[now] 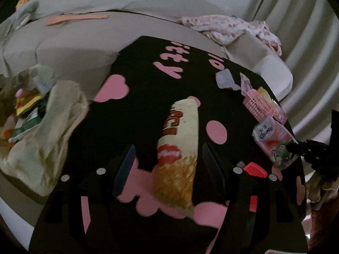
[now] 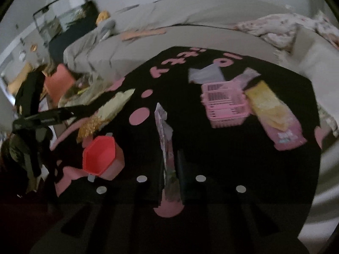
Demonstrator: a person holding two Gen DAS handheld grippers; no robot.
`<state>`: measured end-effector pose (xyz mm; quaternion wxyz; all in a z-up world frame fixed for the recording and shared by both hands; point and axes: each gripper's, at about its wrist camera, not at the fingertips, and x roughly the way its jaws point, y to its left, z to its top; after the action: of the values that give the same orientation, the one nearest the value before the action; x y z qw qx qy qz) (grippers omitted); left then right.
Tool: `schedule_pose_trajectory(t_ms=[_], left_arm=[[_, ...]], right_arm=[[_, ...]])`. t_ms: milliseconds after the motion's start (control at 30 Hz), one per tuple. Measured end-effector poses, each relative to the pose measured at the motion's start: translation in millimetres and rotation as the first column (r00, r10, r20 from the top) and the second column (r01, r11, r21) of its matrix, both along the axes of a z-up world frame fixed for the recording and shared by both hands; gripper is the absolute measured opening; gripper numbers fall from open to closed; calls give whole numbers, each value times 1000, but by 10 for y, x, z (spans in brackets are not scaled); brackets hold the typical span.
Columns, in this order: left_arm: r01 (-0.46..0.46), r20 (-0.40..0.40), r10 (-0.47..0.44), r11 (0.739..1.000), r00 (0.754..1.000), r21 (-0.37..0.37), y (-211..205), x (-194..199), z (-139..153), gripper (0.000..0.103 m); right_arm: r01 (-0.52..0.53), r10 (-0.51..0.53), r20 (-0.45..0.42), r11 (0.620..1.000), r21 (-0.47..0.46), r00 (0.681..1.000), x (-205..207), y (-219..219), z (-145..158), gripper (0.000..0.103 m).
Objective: Collect trash
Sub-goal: 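Grasp the pink cartoon Kleenex pack with the right gripper beside the clear wrapper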
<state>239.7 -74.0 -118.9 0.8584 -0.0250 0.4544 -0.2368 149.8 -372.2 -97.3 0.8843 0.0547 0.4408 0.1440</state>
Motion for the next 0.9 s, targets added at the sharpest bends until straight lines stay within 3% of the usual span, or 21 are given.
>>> schedule_pose_trajectory(t_ms=[167,267,333,367,400,467,600,800,900], left_arm=[[12,-27,-11,999,1000,42,-151,118,-93,63],[1,-34,0,999,999,33,-142,133,-93,63],[-7,-34,8,1000,999,22,-105,116,-79,63],[-11,-34,12,1000,999,18,-77,103,-71,63],[-18,-33,18,1000,999,15,-29,85,-63,63],[-31,-30,31,999,999,14,40,66,-58,63],[-73,-49,73,997,996,-8,166,87,-98,63],[-66,-37,65,997,997,-27,166,37,-63,63],[-63,-29,62,997,998,-40,195,15,-29,63]], right_arm=[[-40,40,-23,999,10,999,10,27,-25,14],[-57,57,2,993,-100,998,78,200,-27,14],[-116,117,1,981,-155,993,164,306,-65,22],[-120,122,3,977,-177,993,196,312,-73,38],[-95,98,7,973,-208,995,229,282,-69,44],[-42,54,39,963,-267,998,241,195,-29,45],[-50,68,77,974,-219,995,158,44,89,57],[-45,65,58,953,-298,996,237,143,33,57],[-100,112,43,971,-219,993,192,205,63,57]])
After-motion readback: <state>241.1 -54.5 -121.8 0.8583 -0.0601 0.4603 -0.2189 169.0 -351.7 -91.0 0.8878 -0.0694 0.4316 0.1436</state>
